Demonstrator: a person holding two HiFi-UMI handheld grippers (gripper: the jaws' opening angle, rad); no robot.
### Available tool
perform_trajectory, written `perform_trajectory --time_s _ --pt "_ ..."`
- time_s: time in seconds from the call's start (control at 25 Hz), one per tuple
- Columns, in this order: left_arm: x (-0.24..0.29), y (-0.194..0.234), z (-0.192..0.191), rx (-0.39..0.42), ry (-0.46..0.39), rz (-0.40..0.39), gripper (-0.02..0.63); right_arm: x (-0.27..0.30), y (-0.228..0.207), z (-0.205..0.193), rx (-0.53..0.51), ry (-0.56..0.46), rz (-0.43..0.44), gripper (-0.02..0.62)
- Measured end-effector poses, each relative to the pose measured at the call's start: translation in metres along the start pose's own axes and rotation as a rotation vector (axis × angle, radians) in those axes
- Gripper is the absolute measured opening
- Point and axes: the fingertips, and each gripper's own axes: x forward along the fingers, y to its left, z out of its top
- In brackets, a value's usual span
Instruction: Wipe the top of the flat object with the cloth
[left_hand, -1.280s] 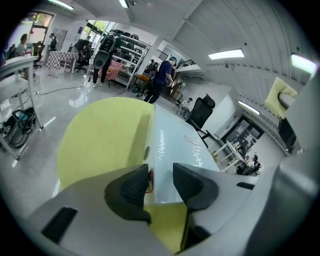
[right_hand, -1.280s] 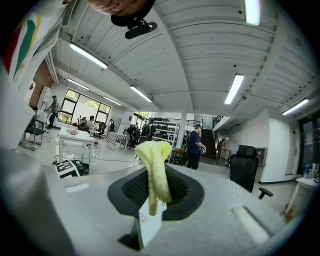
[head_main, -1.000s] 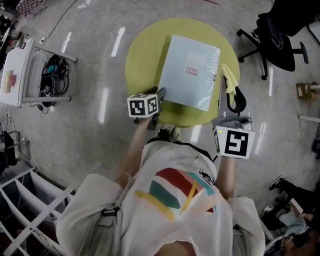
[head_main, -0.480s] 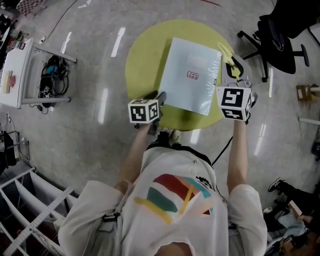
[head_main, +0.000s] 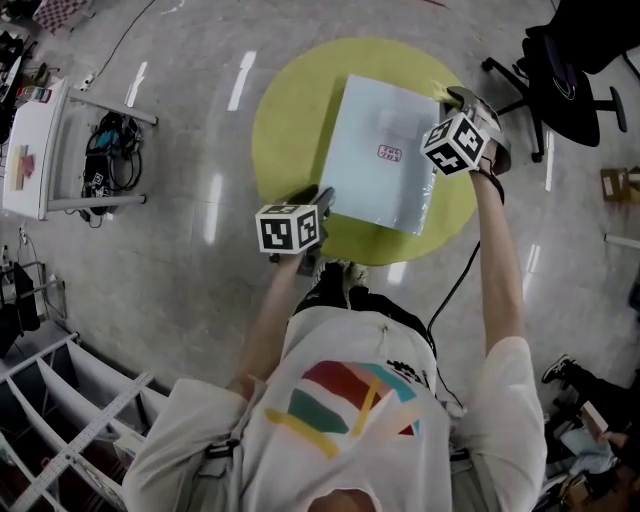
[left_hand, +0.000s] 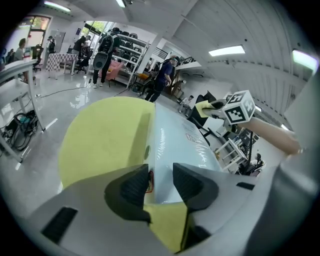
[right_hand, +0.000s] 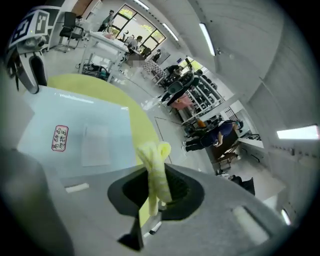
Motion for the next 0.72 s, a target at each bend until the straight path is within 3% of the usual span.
perform_trajectory --time_s 0.48,0.72 --pt "0.0 -0.001 0.002 -0.007 -0.013 0.005 0.16 0.052 0.044 -0.016 -0.137 0.163 0.137 0.028" --pt "0.0 0.0 0.001 -0.012 -0.003 0.01 0.16 0.06 0.064 -0.018 -0.198 0.18 0.222 0.028"
